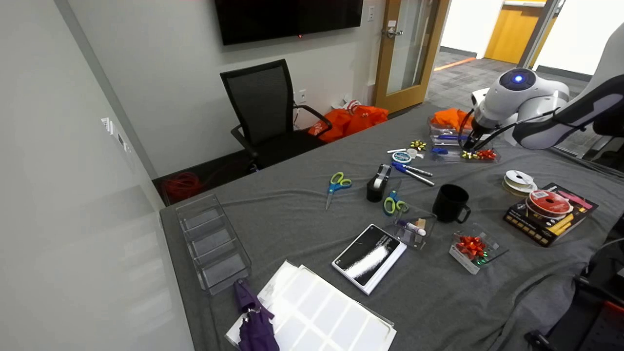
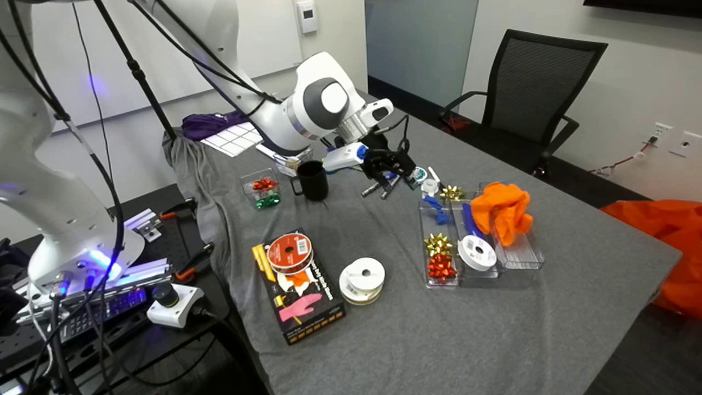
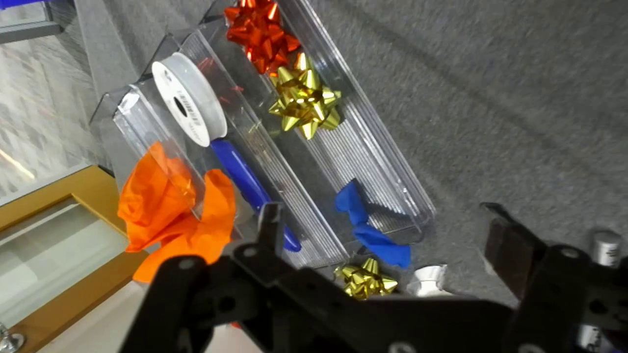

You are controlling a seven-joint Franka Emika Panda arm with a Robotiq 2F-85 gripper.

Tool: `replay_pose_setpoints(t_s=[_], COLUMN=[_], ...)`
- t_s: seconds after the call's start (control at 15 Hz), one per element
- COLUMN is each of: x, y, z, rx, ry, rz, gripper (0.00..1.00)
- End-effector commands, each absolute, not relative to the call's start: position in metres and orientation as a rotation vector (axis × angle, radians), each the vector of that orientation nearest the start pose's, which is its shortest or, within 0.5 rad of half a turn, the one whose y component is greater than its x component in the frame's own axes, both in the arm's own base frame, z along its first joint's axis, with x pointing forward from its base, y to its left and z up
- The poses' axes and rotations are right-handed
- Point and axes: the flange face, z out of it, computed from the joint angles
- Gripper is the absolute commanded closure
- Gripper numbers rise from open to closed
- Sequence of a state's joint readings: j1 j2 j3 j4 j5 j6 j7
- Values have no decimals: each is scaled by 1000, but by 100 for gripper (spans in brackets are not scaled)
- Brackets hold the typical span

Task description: Take the bow out of the plastic container and put it into another container on the right

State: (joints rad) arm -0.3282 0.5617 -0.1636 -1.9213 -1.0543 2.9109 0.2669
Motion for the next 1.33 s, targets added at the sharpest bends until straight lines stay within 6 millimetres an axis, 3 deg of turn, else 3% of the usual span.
replay_pose_setpoints(t_s=[0.0, 0.53, 1.27], x=[556, 533, 532], y=[-242, -238, -239], z=[233, 249, 276], rx=[2640, 2758, 3007], ry=[417, 430, 327], rz=[349, 318, 271], gripper=[0, 0, 0])
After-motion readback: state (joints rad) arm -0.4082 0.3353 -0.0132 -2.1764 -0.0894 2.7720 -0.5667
